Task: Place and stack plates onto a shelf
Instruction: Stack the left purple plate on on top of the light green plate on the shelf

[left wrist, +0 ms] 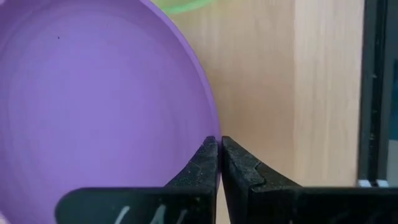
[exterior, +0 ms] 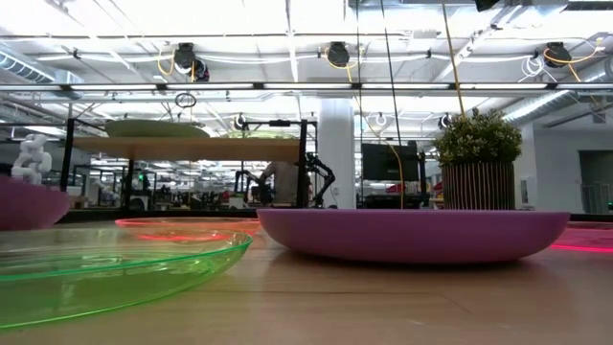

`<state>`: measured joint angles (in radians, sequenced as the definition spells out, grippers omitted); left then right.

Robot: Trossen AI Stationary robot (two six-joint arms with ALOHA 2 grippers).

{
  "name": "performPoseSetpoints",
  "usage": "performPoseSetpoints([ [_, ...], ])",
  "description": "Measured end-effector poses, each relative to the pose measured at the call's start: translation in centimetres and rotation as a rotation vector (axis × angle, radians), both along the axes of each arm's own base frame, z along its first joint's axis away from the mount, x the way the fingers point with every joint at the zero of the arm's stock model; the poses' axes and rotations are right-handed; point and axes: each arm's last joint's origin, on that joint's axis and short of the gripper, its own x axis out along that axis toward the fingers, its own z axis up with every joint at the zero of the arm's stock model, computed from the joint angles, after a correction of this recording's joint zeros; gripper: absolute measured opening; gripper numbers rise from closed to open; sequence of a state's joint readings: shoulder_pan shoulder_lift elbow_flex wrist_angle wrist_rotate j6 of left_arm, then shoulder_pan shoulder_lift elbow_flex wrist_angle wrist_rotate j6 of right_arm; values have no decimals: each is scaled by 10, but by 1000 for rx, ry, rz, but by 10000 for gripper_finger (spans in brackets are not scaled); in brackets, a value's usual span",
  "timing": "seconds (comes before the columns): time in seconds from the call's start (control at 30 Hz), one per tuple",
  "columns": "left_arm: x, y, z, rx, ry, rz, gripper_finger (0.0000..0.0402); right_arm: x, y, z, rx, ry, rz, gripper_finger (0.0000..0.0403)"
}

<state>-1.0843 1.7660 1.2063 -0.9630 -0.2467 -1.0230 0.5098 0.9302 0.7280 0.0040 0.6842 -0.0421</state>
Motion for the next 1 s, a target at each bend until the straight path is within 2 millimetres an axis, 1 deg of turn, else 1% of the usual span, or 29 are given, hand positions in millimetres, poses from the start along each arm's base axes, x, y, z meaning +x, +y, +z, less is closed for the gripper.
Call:
performPoseSetpoints([
  [0.3, 13, 12, 26, 127, 38, -20, 7, 0, 0, 0, 3, 0, -1, 118],
  [0.43, 20, 16, 38, 175, 30, -56, 7, 0, 0, 0, 3, 0, -1, 118],
  [0.67, 39, 25, 56, 226, 4, -104, 7, 0, 0, 0, 3, 0, -1, 118],
  [0.9, 62, 43, 69, 273, 3, -139, 7, 0, 0, 0, 12, -1, 2, 118],
  [1.0, 69, 54, 77, 277, -12, -152, 7, 0, 0, 0, 15, 0, 1, 118],
])
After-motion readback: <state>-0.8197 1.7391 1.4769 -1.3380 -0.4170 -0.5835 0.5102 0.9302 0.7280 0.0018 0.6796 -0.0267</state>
